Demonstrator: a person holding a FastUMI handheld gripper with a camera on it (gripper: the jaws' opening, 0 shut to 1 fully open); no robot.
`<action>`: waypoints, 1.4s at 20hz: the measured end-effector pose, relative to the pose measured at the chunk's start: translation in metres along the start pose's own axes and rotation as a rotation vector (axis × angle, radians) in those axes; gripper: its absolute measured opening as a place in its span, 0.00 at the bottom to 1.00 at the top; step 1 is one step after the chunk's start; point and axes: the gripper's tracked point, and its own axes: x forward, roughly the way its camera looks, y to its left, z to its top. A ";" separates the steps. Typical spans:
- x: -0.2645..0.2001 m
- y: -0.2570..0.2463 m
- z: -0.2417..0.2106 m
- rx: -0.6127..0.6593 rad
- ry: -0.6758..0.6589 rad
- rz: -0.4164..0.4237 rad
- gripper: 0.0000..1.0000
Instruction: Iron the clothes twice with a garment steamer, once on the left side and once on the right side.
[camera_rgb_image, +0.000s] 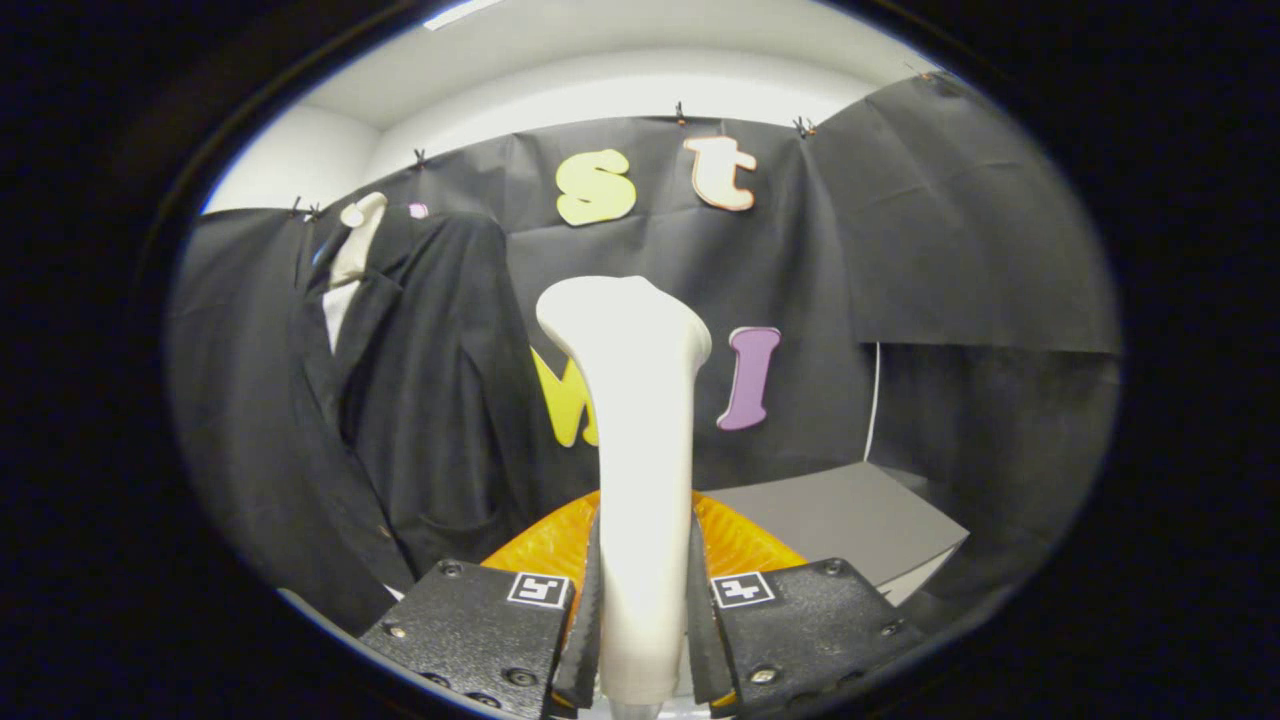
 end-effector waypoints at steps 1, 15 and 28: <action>-0.004 0.016 0.011 -0.002 -0.020 0.013 0.38; 0.011 0.193 0.117 -0.053 -0.165 0.118 0.38; 0.051 0.233 0.092 -0.087 -0.091 0.146 0.38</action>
